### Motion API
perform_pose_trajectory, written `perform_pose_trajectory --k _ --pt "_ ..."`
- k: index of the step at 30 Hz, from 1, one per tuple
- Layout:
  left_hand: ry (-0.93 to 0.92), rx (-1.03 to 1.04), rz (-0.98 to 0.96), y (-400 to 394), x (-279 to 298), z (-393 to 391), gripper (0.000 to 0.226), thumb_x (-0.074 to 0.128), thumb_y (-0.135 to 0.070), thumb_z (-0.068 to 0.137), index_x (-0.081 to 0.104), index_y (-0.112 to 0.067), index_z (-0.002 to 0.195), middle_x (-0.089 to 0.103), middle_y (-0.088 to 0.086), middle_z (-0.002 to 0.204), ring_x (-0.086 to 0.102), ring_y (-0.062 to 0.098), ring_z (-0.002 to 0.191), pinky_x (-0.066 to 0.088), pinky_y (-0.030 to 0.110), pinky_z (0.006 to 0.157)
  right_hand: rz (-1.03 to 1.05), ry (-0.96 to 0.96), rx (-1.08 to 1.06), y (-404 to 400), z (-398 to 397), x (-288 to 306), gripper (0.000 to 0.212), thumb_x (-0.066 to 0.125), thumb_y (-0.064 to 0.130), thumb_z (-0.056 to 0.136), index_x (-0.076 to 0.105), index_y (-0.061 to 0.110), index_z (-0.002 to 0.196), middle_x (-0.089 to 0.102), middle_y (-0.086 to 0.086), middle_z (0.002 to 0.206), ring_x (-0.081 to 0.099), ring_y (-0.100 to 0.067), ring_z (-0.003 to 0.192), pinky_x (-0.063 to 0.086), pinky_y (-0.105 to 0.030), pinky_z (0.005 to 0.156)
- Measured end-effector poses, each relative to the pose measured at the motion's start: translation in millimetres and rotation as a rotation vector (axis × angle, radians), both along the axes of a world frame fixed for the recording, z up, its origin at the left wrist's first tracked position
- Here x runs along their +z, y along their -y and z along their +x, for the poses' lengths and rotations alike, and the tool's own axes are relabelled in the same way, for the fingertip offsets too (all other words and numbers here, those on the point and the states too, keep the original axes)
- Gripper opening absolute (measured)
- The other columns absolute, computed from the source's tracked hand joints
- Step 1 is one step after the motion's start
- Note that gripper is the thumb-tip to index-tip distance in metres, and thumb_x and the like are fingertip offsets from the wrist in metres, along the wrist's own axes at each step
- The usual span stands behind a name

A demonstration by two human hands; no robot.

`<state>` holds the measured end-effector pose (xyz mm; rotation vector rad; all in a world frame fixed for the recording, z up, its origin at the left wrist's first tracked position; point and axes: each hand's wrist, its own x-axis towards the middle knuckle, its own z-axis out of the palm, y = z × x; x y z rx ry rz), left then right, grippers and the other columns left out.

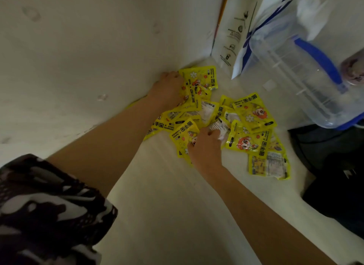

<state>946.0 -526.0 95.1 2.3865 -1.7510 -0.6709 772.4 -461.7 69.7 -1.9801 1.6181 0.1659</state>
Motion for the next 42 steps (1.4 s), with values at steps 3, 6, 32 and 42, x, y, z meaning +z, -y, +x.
perform_pose_trajectory --k 3,6,32,42 --pt "0.014 0.001 0.019 -1.4 -1.2 -1.3 0.045 0.065 -0.028 0.085 0.048 -0.004 0.120 0.053 0.019 0.122 0.047 0.034 0.115 0.042 0.040 0.089 0.025 0.002 -0.041 -2.5 4.1 -0.2 0.049 0.061 0.027 0.088 0.042 0.005 0.127 0.037 -0.020 0.128 0.047 -0.042 0.116 0.052 -0.047 0.088" --pt "0.059 -0.012 -0.030 -8.9 -2.0 -2.9 0.049 0.066 -0.030 0.083 0.048 -0.006 0.122 0.056 0.017 0.119 0.048 0.035 0.114 0.041 0.041 0.088 0.061 -0.026 -0.048 -3.7 4.0 -0.9 0.045 0.058 0.023 0.091 0.040 0.010 0.129 0.039 -0.019 0.131 0.043 -0.042 0.123 0.043 -0.048 0.096" --pt "-0.447 0.463 -0.188 -82.0 6.0 -40.0 0.024 0.076 -0.021 0.074 0.063 -0.019 0.095 0.068 -0.004 0.079 0.069 0.012 0.064 0.054 0.029 0.064 0.026 0.343 -0.177 14.3 -104.7 35.5 0.039 0.068 0.020 0.085 0.038 0.027 0.108 0.053 0.005 0.087 0.062 -0.028 0.089 0.050 -0.053 0.084" --pt "-0.603 0.554 -0.223 -45.3 -1.3 -71.9 0.034 0.081 -0.026 0.070 0.066 -0.006 0.093 0.070 0.005 0.080 0.062 0.014 0.064 0.047 0.029 0.060 -0.115 0.328 -0.242 96.6 -122.0 50.6 0.028 0.061 0.024 0.091 0.055 0.002 0.106 0.052 -0.005 0.092 0.056 -0.028 0.088 0.030 -0.022 0.068"
